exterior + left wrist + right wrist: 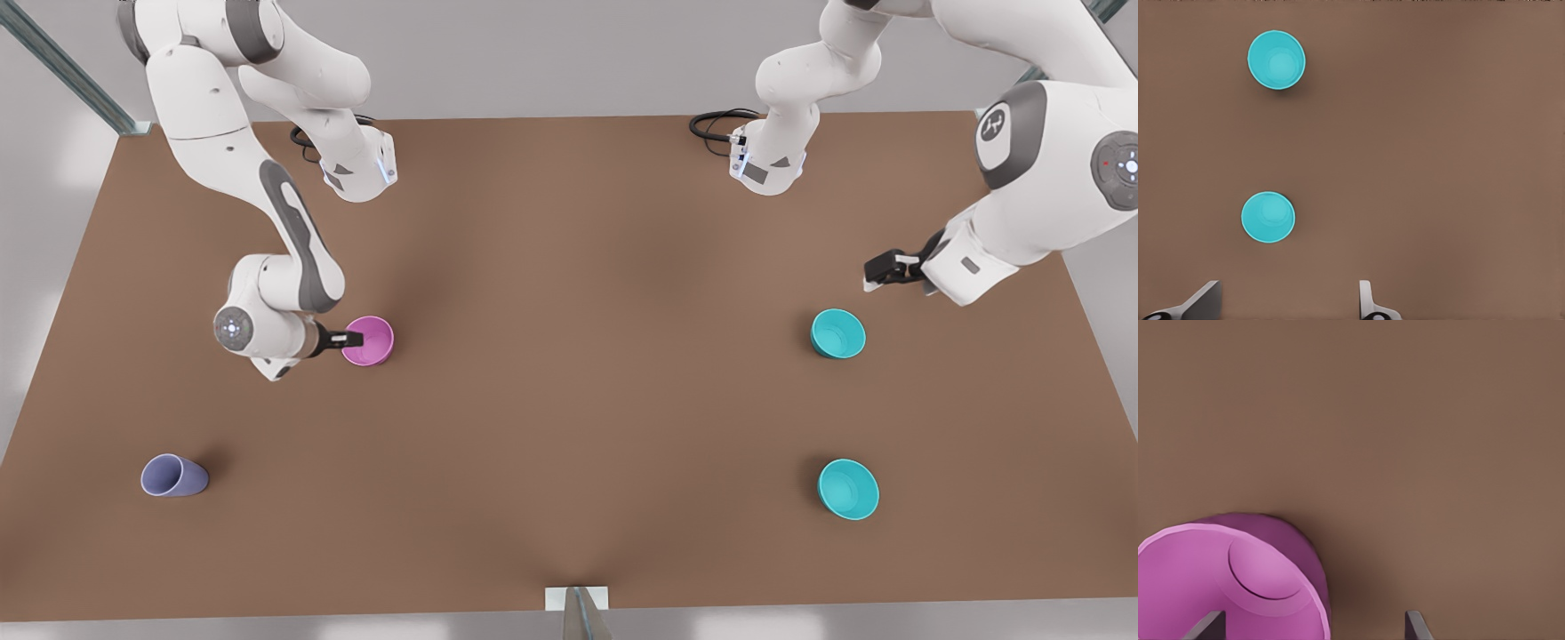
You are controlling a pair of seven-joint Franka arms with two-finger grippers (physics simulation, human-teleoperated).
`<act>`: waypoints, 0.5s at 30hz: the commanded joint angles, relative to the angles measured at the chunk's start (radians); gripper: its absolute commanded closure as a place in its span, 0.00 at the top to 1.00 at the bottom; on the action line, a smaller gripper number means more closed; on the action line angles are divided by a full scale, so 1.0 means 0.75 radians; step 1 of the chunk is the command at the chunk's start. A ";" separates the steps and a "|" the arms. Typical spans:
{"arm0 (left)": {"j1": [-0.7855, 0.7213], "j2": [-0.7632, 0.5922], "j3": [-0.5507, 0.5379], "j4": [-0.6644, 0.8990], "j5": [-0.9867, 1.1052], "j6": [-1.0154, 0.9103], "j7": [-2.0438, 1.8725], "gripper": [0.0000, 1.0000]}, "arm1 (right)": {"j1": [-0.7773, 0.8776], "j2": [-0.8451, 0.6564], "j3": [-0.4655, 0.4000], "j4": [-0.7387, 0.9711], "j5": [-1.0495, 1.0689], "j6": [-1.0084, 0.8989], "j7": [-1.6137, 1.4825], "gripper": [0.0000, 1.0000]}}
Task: Stack the blue bowl on the pink bowl
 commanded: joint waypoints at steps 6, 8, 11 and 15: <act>0.030 0.088 0.001 0.009 -0.003 -0.026 -0.014 1.00 | 0.000 0.063 0.000 -0.001 0.057 0.112 -0.039 0.94; 0.030 0.112 -0.001 0.013 0.002 0.004 -0.014 1.00 | 0.000 0.083 0.000 0.002 0.055 0.126 -0.039 0.78; 0.036 0.112 0.001 0.009 -0.001 0.002 -0.014 1.00 | 0.002 0.099 0.000 0.018 0.055 0.128 -0.039 0.43; 0.042 0.117 -0.001 0.001 -0.003 -0.004 -0.014 1.00 | 0.000 0.093 0.002 0.044 0.057 0.095 -0.037 0.21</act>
